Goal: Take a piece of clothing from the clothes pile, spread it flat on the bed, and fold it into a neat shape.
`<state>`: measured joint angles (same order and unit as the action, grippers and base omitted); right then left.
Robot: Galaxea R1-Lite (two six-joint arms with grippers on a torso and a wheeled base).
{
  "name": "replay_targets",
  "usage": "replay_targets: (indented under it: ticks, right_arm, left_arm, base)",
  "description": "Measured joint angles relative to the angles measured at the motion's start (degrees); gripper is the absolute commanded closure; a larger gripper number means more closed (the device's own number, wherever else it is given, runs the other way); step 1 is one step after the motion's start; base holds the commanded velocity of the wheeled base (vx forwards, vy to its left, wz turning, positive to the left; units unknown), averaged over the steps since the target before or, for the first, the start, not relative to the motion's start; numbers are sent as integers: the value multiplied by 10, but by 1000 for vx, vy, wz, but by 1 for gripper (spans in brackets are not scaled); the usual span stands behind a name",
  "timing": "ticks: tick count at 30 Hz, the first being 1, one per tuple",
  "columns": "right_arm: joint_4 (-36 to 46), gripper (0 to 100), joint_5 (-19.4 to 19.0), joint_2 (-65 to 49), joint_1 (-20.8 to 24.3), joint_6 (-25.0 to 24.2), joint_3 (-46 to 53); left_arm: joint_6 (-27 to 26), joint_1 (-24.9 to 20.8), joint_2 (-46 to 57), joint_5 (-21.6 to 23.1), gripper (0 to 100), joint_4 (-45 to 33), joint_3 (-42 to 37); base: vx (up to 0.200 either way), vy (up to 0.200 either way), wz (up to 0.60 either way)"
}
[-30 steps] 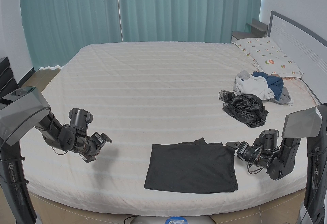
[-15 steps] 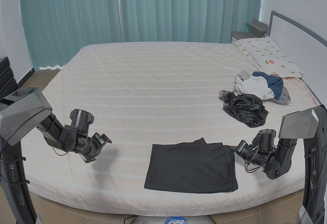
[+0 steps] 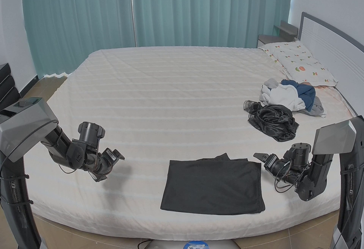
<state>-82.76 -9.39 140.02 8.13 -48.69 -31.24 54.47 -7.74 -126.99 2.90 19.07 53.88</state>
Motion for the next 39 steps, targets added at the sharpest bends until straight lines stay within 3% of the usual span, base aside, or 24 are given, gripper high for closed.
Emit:
replay_targets:
  ticks: [5, 12, 29, 34, 39]
  right_arm:
    - [-29, 0, 0, -3, -1, 0, 23]
    - [-30, 0, 0, -20, -7, -22, 40]
    - [-29, 0, -1, -28, -18, -23, 50]
    - [-29, 0, -1, -28, -18, -23, 51]
    - [-30, 0, -1, -28, -13, -23, 53]
  left_arm:
    - [0, 0, 0, 0, 0, 0, -2]
    - [-1, -3, 2, 0, 0, -1, -7]
    - [0, -50, 21, 4, 0, -2, -42]
    - [-5, -71, 25, 9, 0, 1, -49]
    - [-68, -75, 24, 29, 0, 10, -47]
  base:
    - [0, 0, 0]
    - [0, -200, 0]
    - [0, -200, 0]
    - [0, 0, 0]
    - [0, 0, 0]
